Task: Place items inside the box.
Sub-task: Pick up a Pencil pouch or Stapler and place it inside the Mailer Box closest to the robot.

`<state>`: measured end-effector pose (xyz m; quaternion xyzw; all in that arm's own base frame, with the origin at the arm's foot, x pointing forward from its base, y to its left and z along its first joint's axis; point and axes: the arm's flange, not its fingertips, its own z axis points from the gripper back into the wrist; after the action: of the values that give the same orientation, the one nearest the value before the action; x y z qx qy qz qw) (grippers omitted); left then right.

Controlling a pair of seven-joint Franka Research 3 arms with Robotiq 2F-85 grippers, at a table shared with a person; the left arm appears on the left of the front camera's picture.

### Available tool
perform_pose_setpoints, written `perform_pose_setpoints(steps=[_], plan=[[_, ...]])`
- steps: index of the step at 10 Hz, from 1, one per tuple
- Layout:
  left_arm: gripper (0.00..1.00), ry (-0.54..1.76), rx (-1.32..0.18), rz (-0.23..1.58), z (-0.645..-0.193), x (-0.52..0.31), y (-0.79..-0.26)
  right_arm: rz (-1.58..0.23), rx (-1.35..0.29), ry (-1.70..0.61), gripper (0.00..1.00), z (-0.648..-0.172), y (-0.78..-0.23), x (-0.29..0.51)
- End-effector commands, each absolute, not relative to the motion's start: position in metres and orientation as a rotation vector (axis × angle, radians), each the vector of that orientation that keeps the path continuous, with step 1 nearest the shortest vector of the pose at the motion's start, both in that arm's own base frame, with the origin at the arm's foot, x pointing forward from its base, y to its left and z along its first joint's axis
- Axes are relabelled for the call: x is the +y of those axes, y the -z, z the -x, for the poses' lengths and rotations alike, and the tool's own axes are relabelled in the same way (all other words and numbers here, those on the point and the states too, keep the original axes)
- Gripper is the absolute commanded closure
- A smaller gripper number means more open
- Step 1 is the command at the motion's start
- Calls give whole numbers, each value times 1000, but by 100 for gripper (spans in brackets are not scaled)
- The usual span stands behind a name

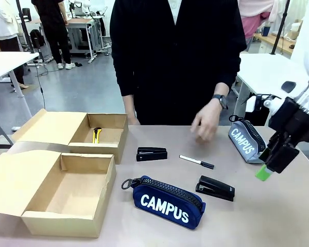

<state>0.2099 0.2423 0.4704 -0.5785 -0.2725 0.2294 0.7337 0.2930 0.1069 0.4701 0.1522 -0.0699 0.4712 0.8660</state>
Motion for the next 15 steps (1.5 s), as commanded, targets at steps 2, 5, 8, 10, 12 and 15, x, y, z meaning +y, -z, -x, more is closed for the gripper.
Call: perform_pose_setpoints(steps=[2, 5, 8, 10, 12, 15], plan=[[0, -487, -622, 1287, -210, 243, -472, -371, -322, -884, 0, -297, -465, 67], [0, -487, -622, 1287, -210, 243, -472, -549, -543, -691, 0, -251, -488, -27], [0, -487, -622, 1287, -210, 243, -472, -1051, -726, -317, 0, -187, -498, -136], [0, -487, -622, 1287, -210, 243, -472, -1218, -810, -161, 0, -170, -477, -161], [0, -487, -622, 1287, -210, 243, -472, -1204, -782, -134, 0, -176, -465, -160], [0, -487, -622, 1287, -210, 243, -472, -1192, -778, -158, 0, -166, -481, -200]])
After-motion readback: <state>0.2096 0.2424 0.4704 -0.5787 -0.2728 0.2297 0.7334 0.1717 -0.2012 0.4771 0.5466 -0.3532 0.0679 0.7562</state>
